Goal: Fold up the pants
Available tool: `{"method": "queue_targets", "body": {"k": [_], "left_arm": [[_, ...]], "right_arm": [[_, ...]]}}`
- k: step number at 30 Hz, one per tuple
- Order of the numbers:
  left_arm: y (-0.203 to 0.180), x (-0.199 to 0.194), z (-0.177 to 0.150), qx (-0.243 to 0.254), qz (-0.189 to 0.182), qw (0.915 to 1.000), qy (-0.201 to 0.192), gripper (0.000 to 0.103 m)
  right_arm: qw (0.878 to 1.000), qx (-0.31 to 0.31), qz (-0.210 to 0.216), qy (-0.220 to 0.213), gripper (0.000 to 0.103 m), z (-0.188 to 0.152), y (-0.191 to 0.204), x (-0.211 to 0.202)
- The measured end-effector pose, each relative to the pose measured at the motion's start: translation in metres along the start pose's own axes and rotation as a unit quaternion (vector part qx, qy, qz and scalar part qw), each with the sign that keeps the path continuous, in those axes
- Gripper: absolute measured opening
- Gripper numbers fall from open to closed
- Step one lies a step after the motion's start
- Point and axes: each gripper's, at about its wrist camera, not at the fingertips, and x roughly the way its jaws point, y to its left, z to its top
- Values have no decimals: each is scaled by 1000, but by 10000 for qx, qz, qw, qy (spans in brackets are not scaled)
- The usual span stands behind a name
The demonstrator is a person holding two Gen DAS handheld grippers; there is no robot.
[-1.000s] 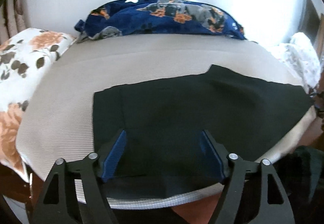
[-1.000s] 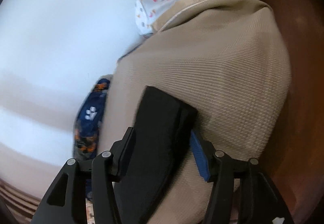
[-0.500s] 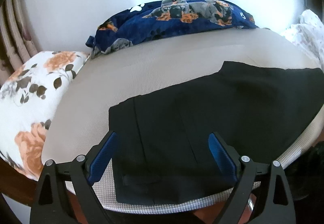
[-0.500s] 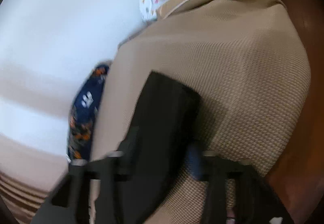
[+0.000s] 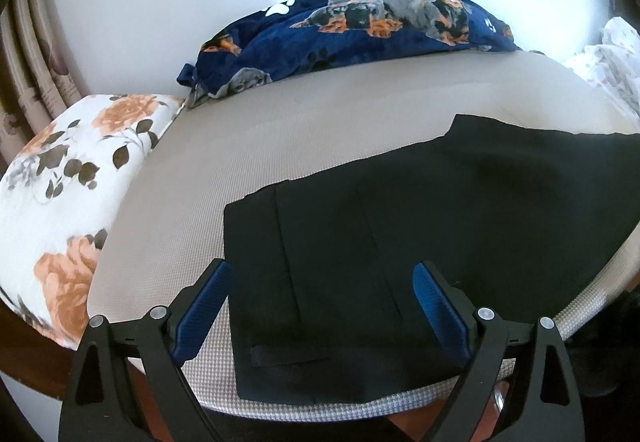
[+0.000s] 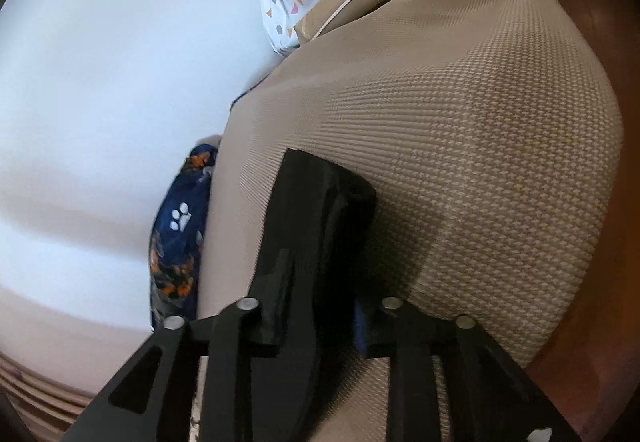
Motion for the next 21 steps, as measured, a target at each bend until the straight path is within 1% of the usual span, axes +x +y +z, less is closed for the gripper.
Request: {"method": "queue_targets", "body": {"k": [1, 3, 4, 5, 6, 7, 9, 10, 11, 13, 14, 16, 18, 20, 21], "left_arm": [[0, 1, 0, -3, 7, 10000, 16, 92], [1, 2, -1, -6, 9, 10000, 47, 92], [1, 4, -1, -10, 18, 10000, 78, 92], [1, 4, -2, -12, 23, 10000, 94, 92], [2, 5, -2, -17, 23, 9999, 106, 92], [3, 5, -2, -37, 23, 9999, 105, 92], [5, 4, -2, -84, 20, 9999, 87, 92], [7, 4, -2, -115, 11, 9999, 91, 92], [8, 5, -3, -148, -9, 9998, 113, 92], [9, 8, -3, -184, -41, 9997, 167, 92], [10, 8, -3, -183, -38, 9997, 185, 92], [9, 10, -3, -167, -24, 9996, 222, 92], [8, 10, -3, -154, -13, 9996, 231, 92], [8, 11, -3, -147, -26, 9996, 241, 92], [8, 11, -3, -139, -24, 9996, 241, 92]], "right_arm": [[9999, -106, -21, 11, 41, -1, 5, 1], [9990, -403, -181, 78, 41, -3, 15, 6], [9987, -454, -228, 96, 36, -4, 17, 7], [9980, -490, -358, 154, 29, -4, 18, 9], [9971, -534, -488, 219, 11, -5, 16, 11], [9969, -564, -495, 255, 11, -6, 14, 12], [9981, -463, -320, 257, 11, -7, 9, 8], [9989, -338, -171, 262, 11, -7, 5, 7], [9994, -103, 143, 306, 12, -8, -2, 6], [9975, 303, 527, 362, 16, -8, -15, 6], [9965, 477, 585, 359, 19, -8, -22, 5], [9942, 639, 792, 356, 21, -10, -29, 5], [9950, 537, 759, 359, 22, -12, -26, 6], [9956, 454, 744, 350, 29, -14, -21, 6], [9956, 443, 753, 340, 35, -15, -17, 7]]}}
